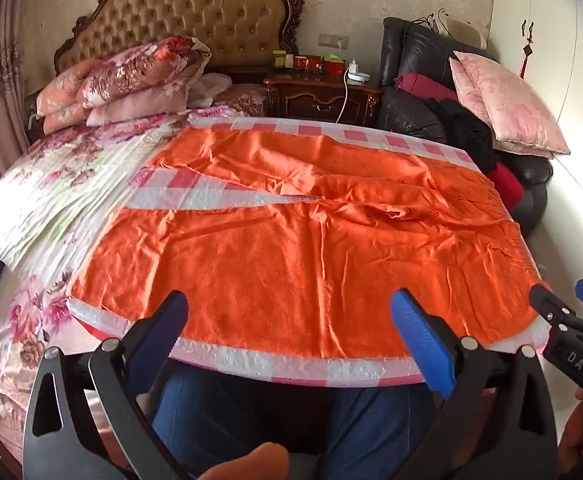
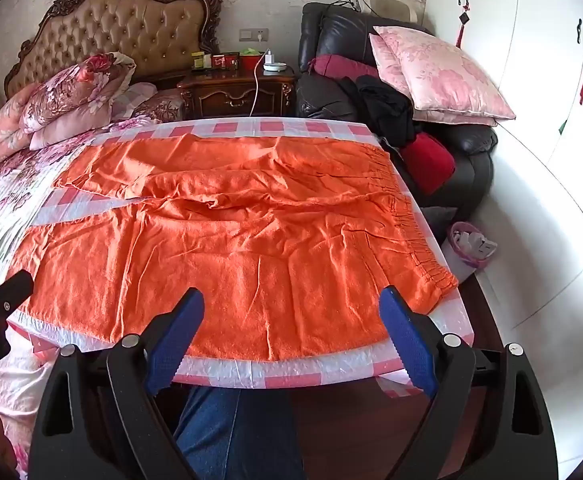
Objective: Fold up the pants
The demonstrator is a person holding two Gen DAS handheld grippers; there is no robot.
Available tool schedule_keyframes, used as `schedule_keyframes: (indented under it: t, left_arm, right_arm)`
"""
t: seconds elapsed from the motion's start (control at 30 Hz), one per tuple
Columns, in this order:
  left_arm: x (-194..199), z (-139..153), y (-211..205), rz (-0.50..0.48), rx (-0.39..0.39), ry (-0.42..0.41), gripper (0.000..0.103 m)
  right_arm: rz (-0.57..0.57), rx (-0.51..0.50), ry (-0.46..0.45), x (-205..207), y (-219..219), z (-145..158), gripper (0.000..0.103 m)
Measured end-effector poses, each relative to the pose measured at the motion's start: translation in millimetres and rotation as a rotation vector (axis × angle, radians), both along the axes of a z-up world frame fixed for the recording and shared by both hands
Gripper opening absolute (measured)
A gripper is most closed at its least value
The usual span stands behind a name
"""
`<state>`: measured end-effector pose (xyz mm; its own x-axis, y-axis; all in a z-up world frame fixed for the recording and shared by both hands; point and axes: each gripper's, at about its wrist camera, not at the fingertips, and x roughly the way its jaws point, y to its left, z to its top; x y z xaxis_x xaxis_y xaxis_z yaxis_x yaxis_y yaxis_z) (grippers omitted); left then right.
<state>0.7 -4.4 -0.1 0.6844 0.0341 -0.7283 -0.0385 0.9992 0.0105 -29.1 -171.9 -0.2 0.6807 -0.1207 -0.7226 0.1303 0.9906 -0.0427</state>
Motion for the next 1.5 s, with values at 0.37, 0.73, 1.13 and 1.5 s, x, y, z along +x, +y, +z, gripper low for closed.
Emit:
schedule_keyframes:
  t: [0.37,0.73,1.13,1.5]
  left_arm:
    - [-5.4,2.4,2.9,0.001,-0.040,-0.010,0.101]
    - [-6.2,2.5,2.6,-0.002,-0.038,-0.011,0.101]
    - [-8.2,-0.9,1.6,0.000,-0.029,-0.013,0.101]
    - [-8.0,-0.9,2.6,0.003,-0.028,-0.013,0.101]
  right_arm:
    - [0.004,-0.022,-0.008,-0.3,1.4,5.4,0.086]
    - [0.002,-0.027,-0.010,-1.5,4.2,8.3,0.086]
    - [0.012,-0.031,-0.008,-3.6,6.2,1.2,0.086]
    - [0.011,-0.029,-0.008,-3.7,6.6,2.1,0.086]
